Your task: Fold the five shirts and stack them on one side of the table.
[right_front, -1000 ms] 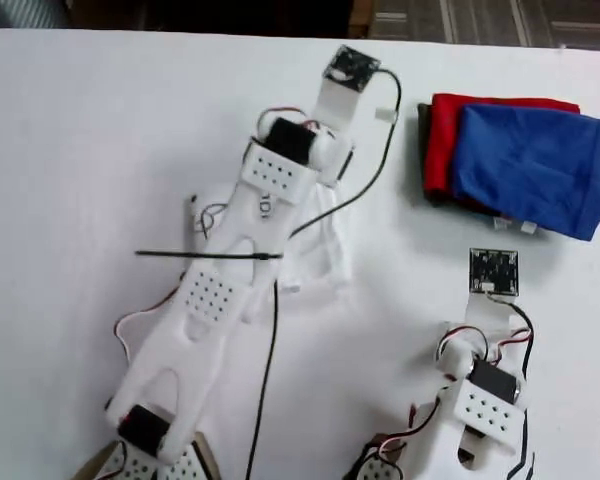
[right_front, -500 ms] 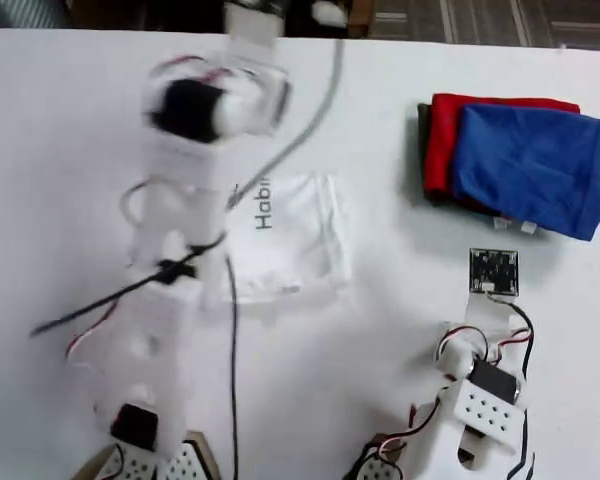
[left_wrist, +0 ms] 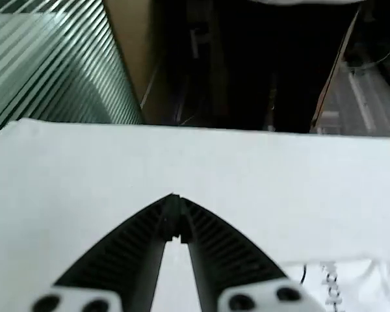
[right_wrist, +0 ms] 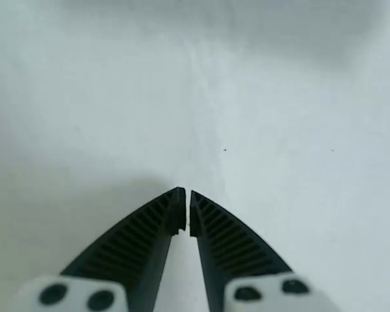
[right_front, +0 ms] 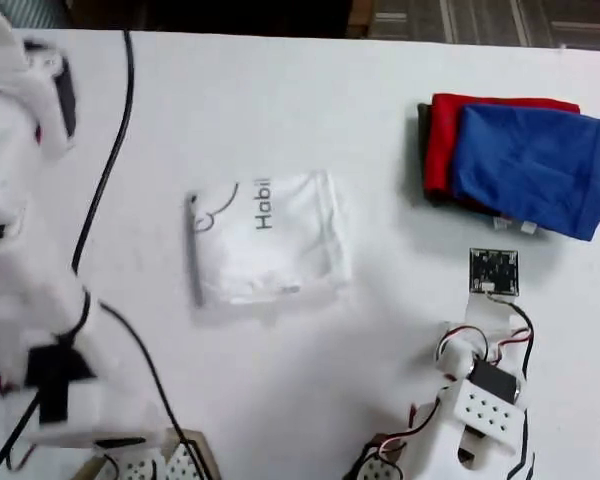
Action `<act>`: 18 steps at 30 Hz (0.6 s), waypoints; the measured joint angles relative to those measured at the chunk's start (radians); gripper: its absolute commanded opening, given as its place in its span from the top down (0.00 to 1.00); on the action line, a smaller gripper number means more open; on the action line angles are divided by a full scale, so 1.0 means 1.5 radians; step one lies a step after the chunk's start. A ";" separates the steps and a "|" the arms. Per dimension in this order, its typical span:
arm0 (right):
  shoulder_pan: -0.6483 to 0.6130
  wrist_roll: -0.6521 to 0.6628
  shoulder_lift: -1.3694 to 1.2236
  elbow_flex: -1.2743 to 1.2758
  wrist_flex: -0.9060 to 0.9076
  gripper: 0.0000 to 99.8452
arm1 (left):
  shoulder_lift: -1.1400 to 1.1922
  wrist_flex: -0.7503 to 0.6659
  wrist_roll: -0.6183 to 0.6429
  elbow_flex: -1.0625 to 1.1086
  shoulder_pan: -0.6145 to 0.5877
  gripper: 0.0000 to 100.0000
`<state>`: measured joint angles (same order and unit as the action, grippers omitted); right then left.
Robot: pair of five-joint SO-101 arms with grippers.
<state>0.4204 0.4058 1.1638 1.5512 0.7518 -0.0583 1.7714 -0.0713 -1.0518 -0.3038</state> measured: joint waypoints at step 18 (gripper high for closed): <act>-0.354 0.000 -0.091 -0.507 0.251 0.98 | -0.535 -0.250 -0.195 1.091 -0.228 0.97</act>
<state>-0.1105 0.4058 1.0273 0.7902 1.1278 -0.8608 1.3970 -0.3644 0.5854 -0.6460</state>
